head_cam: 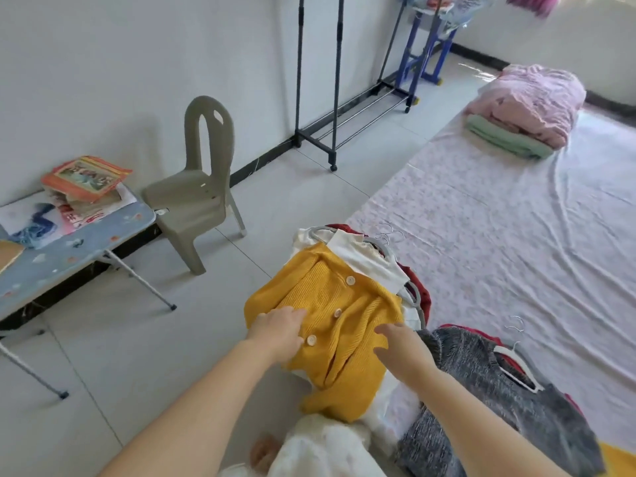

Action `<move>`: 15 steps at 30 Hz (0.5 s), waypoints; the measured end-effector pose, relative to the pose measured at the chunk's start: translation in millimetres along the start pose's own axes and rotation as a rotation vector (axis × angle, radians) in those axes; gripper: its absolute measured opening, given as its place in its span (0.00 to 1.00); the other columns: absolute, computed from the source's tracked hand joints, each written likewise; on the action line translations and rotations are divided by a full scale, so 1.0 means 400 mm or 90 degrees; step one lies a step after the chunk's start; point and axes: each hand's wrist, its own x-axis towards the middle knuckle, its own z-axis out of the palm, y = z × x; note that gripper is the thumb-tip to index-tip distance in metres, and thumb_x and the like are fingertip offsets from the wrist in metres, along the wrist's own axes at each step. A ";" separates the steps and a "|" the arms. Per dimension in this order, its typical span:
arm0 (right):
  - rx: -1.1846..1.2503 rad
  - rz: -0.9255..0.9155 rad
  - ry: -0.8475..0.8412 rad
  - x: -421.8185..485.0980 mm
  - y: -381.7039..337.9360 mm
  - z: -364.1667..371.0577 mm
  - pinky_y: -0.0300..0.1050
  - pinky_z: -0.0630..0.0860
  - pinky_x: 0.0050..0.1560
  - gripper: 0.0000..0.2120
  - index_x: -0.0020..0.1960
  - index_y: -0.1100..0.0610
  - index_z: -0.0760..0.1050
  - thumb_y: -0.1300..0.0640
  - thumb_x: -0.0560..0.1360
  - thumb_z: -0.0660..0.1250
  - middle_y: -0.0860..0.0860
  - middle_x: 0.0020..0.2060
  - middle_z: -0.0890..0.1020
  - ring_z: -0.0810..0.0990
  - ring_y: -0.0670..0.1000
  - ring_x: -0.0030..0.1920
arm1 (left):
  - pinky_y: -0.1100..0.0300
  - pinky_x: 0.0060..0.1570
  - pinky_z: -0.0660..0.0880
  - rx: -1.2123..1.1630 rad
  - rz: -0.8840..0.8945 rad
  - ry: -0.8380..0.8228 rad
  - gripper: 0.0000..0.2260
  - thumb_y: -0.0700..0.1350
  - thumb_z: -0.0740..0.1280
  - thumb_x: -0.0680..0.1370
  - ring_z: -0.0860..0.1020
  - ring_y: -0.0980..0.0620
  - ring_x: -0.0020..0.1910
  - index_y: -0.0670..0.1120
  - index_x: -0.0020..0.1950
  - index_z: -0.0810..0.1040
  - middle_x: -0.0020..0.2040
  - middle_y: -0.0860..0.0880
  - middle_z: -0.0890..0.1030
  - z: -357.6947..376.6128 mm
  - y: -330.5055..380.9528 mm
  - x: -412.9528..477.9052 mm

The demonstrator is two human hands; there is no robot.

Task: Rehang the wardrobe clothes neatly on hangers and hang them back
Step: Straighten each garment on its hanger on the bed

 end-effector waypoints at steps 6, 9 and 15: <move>0.053 0.064 0.016 0.129 -0.004 -0.027 0.44 0.73 0.56 0.20 0.68 0.52 0.69 0.56 0.76 0.62 0.51 0.65 0.71 0.72 0.52 0.63 | 0.51 0.60 0.68 0.010 0.069 -0.021 0.19 0.50 0.60 0.78 0.70 0.45 0.63 0.49 0.68 0.65 0.65 0.47 0.70 -0.059 -0.012 0.170; 0.073 0.083 0.011 0.226 0.000 -0.035 0.43 0.72 0.55 0.20 0.67 0.51 0.69 0.57 0.76 0.61 0.50 0.65 0.71 0.72 0.51 0.63 | 0.51 0.60 0.67 0.037 0.094 -0.040 0.21 0.50 0.60 0.78 0.69 0.45 0.64 0.49 0.70 0.62 0.66 0.47 0.69 -0.084 -0.015 0.270; 0.131 0.136 -0.052 0.452 0.024 -0.062 0.44 0.75 0.39 0.15 0.60 0.56 0.73 0.61 0.74 0.59 0.54 0.56 0.73 0.76 0.52 0.47 | 0.50 0.60 0.67 0.045 0.102 -0.090 0.21 0.50 0.60 0.78 0.69 0.46 0.65 0.49 0.70 0.63 0.67 0.47 0.68 -0.138 -0.011 0.497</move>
